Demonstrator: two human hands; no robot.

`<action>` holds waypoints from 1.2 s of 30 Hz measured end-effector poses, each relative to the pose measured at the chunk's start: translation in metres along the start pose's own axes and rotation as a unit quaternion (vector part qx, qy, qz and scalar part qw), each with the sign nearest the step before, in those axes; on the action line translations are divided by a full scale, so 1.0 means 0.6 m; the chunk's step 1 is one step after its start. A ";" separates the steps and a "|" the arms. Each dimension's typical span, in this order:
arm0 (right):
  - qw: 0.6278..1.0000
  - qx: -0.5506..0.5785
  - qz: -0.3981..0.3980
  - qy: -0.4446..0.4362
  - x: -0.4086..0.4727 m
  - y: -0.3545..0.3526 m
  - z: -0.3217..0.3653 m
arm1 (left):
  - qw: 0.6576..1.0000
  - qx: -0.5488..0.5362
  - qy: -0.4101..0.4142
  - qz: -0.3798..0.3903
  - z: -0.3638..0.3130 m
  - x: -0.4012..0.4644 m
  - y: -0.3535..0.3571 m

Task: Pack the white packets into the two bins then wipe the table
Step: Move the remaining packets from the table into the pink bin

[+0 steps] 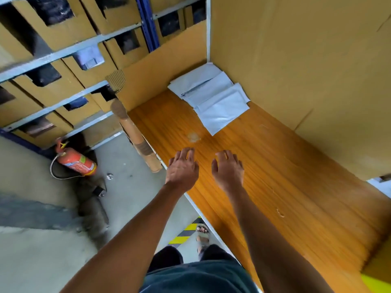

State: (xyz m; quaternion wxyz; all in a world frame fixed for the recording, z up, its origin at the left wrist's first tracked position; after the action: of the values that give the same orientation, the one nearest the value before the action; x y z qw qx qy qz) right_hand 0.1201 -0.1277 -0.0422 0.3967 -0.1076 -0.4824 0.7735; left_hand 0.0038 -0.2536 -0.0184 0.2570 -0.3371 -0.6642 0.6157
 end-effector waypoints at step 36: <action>0.900 -0.070 0.073 0.424 0.307 0.118 -0.009 | 0.945 0.042 0.324 0.017 -0.008 0.542 -0.036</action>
State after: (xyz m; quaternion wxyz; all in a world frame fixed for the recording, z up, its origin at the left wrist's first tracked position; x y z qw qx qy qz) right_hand -0.0350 -0.0078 -0.0642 0.4977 -0.4881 -0.3123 0.6455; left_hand -0.2037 -0.0022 -0.0203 0.4614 -0.5189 -0.5128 0.5049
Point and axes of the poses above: each hand's wrist, its own x-axis towards the middle knuckle, its own y-axis out of the palm, z = x × y, the point moved 5 cm from there along x, towards the middle knuckle, and after that the axes turned 6 degrees about x, right-handed, at the moved point
